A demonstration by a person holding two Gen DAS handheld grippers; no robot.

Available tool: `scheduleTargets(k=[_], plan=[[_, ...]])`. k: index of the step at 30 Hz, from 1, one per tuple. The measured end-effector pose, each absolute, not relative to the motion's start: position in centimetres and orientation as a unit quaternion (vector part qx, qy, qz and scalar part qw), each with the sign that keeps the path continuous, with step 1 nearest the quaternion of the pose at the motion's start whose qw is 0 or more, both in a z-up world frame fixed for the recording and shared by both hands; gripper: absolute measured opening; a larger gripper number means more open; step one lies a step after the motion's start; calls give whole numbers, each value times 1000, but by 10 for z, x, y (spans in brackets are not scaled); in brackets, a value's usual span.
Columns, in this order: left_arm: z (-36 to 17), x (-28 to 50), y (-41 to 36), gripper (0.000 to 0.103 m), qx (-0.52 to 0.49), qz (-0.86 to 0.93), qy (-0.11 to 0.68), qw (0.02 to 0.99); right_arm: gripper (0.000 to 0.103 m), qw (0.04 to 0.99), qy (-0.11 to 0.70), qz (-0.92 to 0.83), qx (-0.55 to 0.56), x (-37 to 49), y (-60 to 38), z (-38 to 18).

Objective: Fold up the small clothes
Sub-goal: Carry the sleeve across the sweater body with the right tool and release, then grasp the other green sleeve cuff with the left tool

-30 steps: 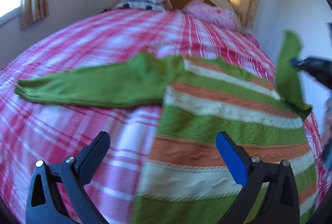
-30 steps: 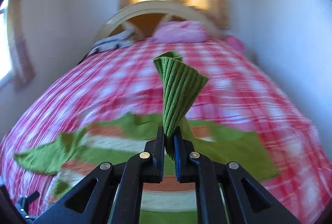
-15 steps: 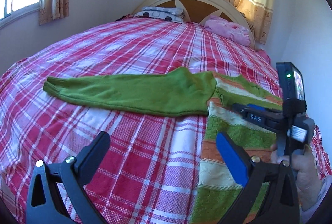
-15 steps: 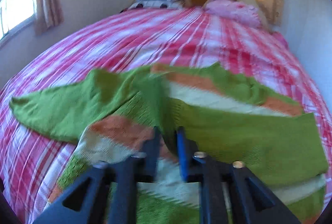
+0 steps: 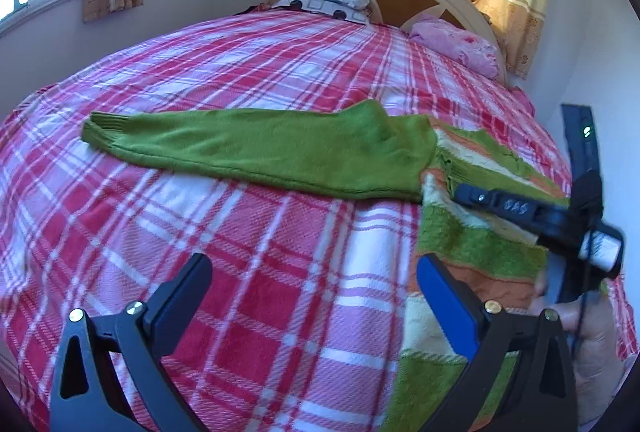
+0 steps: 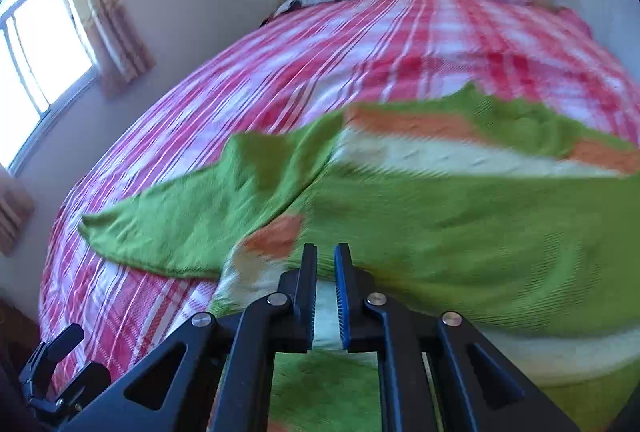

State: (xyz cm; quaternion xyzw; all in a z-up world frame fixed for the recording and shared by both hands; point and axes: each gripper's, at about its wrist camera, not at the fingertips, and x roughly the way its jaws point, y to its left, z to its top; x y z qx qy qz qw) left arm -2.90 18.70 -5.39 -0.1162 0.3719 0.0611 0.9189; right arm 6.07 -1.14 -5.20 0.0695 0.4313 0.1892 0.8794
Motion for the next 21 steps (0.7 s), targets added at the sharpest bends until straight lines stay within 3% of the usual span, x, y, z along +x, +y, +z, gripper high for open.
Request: scheduleTargets(k=[6, 9, 11, 13, 16, 21], plan=[[-58, -31, 216, 103, -135, 94, 378, 911, 9, 889, 420, 178, 44, 54, -4, -50], [-55, -32, 239, 103, -148, 124, 369, 909, 10, 907, 376, 187, 44, 31, -13, -28], [-52, -32, 259, 103, -162, 146, 357, 908, 24, 911, 365, 190, 33, 19, -14, -21], [-50, -28, 282, 103, -184, 163, 346, 905, 60, 918, 350, 185, 26, 6, -18, -17], [-49, -20, 319, 103, -235, 196, 324, 895, 64, 926, 336, 172, 28, -2, -26, -26], [-60, 4, 372, 103, -327, 239, 296, 865, 64, 903, 389, 158, 97, 12, -48, -51]])
